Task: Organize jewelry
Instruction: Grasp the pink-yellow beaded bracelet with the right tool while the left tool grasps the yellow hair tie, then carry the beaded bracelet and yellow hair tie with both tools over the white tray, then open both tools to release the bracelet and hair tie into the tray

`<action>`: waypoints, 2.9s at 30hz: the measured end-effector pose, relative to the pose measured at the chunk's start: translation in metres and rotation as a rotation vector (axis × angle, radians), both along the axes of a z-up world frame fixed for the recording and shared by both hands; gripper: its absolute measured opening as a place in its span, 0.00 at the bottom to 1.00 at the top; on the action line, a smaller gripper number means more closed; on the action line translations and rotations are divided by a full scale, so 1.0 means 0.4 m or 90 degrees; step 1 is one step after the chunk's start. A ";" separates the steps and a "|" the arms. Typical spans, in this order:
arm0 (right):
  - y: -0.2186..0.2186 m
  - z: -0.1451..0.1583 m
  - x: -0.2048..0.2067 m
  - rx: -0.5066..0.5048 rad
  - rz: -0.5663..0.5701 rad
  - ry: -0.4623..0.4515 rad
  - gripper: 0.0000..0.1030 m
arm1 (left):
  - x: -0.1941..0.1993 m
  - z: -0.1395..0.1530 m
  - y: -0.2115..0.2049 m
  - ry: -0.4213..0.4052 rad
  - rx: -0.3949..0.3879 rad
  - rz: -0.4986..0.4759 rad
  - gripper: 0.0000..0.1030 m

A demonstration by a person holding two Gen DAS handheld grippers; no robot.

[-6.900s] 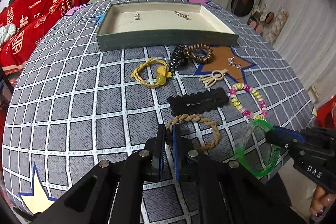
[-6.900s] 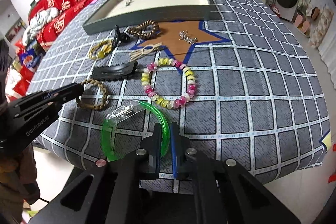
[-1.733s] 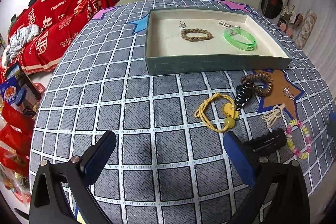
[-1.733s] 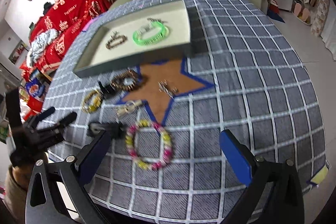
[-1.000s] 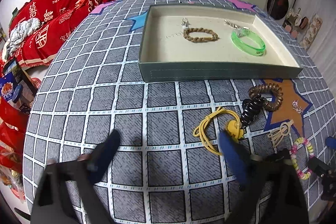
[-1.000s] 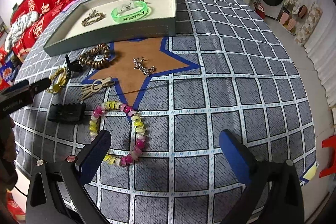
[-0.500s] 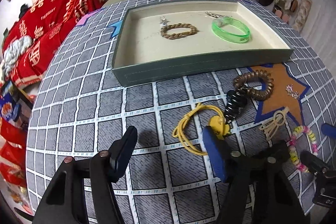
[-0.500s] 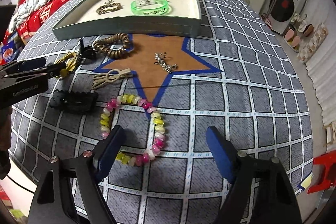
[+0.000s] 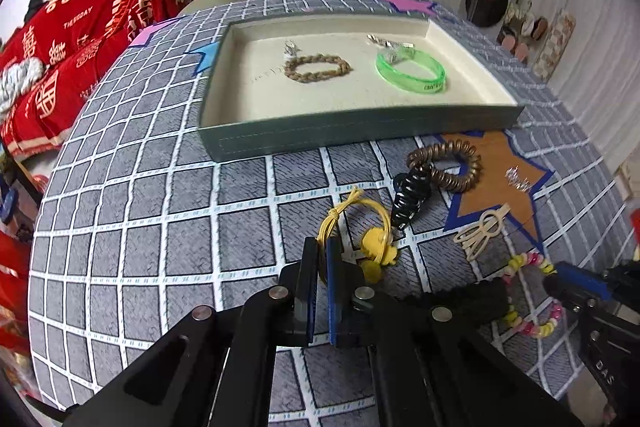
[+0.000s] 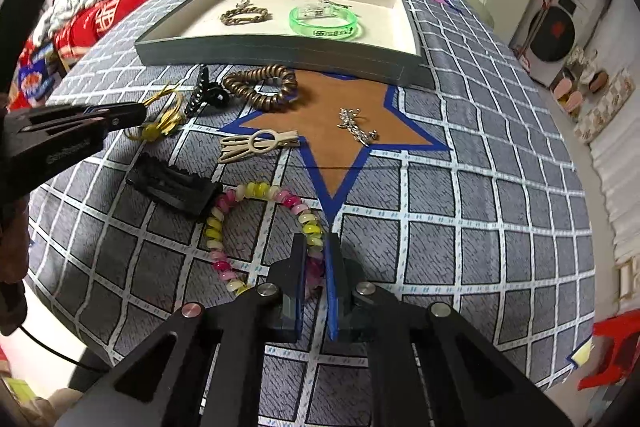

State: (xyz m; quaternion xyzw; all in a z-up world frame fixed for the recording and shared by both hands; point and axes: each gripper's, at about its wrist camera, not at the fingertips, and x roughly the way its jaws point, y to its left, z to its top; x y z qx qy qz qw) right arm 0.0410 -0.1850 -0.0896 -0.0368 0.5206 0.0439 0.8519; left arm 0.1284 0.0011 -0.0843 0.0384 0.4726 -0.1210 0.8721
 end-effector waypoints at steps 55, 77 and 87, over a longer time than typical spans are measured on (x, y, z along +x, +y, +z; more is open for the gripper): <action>-0.114 0.168 0.587 0.146 -0.047 -0.065 0.09 | 0.443 0.112 -0.033 -0.029 -0.050 0.042 0.12; -0.073 0.019 0.659 0.120 -0.040 -0.014 0.10 | 0.494 0.003 -0.076 0.006 0.054 0.047 0.12; -0.083 0.038 0.652 0.147 -0.037 -0.015 0.16 | 0.477 0.023 -0.089 -0.006 0.074 0.045 0.12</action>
